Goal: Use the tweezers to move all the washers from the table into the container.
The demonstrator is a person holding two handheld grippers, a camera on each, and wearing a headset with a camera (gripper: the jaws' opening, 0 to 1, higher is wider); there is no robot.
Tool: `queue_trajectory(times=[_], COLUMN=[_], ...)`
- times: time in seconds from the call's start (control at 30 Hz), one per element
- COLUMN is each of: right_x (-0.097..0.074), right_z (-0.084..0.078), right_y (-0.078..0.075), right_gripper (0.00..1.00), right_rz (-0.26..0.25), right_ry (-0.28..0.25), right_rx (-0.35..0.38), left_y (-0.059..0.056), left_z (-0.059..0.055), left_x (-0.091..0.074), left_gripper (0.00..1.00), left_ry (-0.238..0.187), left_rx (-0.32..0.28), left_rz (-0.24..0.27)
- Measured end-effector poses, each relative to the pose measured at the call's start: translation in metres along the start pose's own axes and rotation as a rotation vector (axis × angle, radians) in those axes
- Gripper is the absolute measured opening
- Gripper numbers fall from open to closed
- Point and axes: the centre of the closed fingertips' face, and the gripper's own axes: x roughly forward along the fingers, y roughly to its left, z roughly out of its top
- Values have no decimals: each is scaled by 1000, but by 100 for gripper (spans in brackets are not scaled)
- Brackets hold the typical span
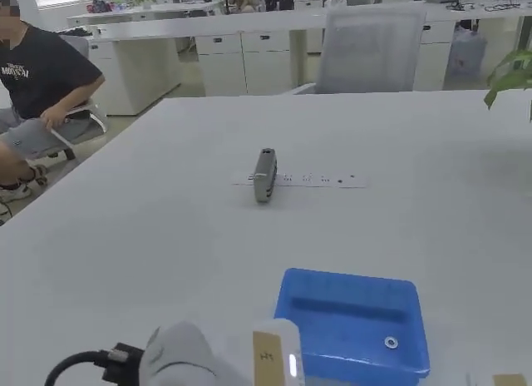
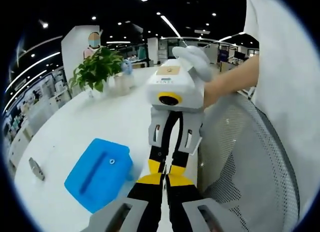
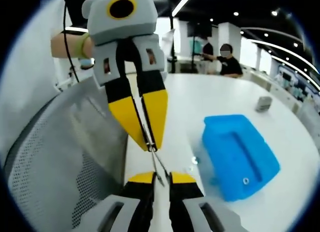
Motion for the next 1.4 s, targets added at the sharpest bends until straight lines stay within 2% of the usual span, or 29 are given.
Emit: queue_trajectory(times=[0.13,0.27,0.47,0.7,0.87,0.9,0.93,0.97,1.03,1.07,1.1,1.13,1.2,1.27,1.3,1.33,1.4], right_x=[-1,-1,0,2,-2,-1,-1,0,0,1,0,-1,-1,-3,-4,-5,-7], right_z=[2,-2,-3,-9,3,2,-5,1,-3,-1,-1,-2,-3,-3,-3,-5,-4], right_y=[-10,-14,-14,-15,-13,-14,-16,-15,-14,-17,-18,-18,-20,-22,-23,-25,-26], right_gripper=[6,6,6,7,10,8,6,6,5,4,4,4,3,3,3,3,3], right_rz=[-50,-65,-54,-52,-28,-32,-43,-33,-33,-45,-53,-52,-62,-82,-89,-97,-97], right_ry=[-19,-31,-39,-25,-64,-49,-8,-38,-12,-13,-5,3,2,-24,-30,-40,-63], right_rx=[11,42,65,75,97,69,65,77,86,71,82,106,117,185,198,224,274], left_y=[12,17,17,18,17,18,16,16,15,17,21,23,25,31,32,35,37], left_z=[0,-2,1,1,1,2,2,3,5,6,9,12,15,14,11,5,-5], left_x=[-2,1,6,9,10,11,11,12,13,12,11,8,1,-14,-20,-28,-39], left_gripper=[0,0,0,0,0,0,0,0,0,3,9,18,27,30,32,36,46], left_ry=[2,19,37,57,71,70,65,58,34,15,-13,-52,-112,-191,-208,-223,-235], left_rx=[-6,-3,9,27,17,17,5,-5,-59,-79,-94,-145,-216,-310,-340,-376,-412], left_rz=[12,4,-23,-45,-82,-83,-98,-97,-96,-75,-52,-27,4,77,104,156,225])
